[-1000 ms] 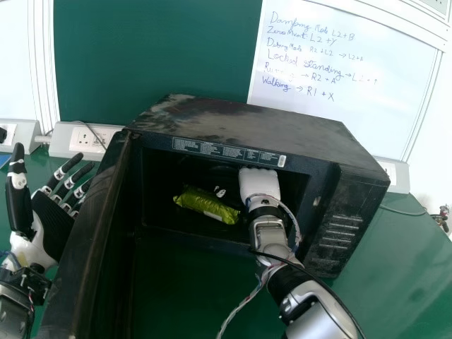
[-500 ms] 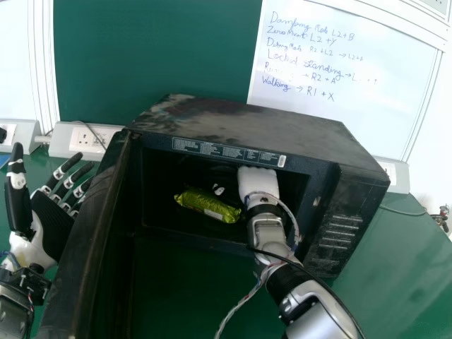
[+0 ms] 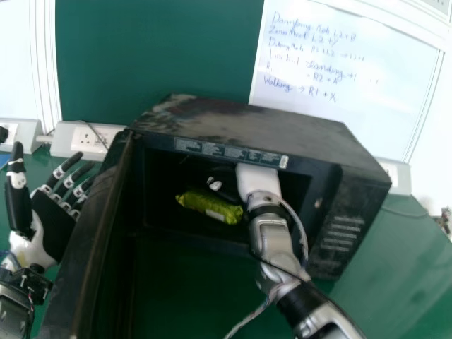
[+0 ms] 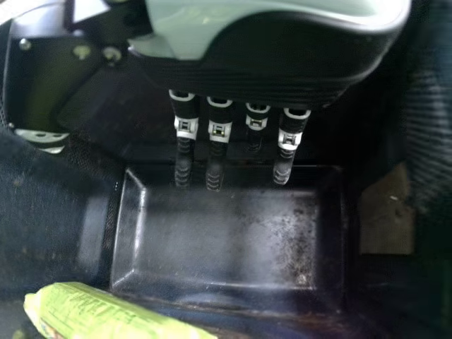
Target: Put biscuit inside oven
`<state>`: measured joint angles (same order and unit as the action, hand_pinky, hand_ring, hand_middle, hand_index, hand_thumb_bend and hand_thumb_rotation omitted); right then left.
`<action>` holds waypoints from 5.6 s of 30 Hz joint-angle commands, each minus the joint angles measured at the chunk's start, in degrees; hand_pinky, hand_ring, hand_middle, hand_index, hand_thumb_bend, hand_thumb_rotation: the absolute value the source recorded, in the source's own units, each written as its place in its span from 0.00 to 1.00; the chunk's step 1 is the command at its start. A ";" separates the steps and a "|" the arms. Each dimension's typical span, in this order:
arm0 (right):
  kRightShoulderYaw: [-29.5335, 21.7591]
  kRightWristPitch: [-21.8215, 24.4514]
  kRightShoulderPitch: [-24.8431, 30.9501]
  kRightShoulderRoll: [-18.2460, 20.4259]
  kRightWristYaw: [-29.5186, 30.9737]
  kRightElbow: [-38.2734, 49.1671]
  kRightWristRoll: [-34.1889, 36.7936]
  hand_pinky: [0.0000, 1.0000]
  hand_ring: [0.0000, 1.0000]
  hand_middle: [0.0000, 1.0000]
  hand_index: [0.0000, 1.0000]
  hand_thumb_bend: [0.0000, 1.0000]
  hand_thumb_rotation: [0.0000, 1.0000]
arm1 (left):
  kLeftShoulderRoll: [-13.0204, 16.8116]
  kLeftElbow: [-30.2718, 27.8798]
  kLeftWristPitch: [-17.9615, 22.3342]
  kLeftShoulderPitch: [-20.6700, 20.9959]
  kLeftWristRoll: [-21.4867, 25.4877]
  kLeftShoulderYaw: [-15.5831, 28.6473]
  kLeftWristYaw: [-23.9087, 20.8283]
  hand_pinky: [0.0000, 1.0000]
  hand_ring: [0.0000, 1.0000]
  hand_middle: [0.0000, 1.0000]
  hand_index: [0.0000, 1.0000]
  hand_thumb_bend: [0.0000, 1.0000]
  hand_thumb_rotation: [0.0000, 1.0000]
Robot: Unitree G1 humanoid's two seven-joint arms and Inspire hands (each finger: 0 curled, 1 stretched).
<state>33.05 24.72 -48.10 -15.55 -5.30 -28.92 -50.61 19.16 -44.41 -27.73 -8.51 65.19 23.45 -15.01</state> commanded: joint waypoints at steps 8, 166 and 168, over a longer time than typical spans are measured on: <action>-1.68 -0.49 7.34 -2.15 0.91 9.93 -2.37 0.81 0.80 0.80 0.75 0.63 0.23 | 0.07 0.65 0.76 0.32 -0.44 -0.27 0.99 0.83 0.77 0.72 0.73 0.36 0.30; -59.23 8.80 65.03 8.22 2.08 81.33 58.02 0.75 0.75 0.76 0.74 0.69 0.22 | -1.36 5.58 -2.25 2.43 -9.18 -12.78 8.11 0.89 0.81 0.80 0.84 0.43 0.26; -59.43 8.70 65.11 8.21 2.30 81.33 58.13 0.76 0.75 0.76 0.74 0.69 0.22 | -1.42 6.28 -2.29 2.87 -10.51 -13.58 9.08 0.88 0.81 0.80 0.84 0.43 0.24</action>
<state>-25.86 34.11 17.18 -6.87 -3.38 52.77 7.58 17.99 -39.02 -29.78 -7.09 55.72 11.03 -7.18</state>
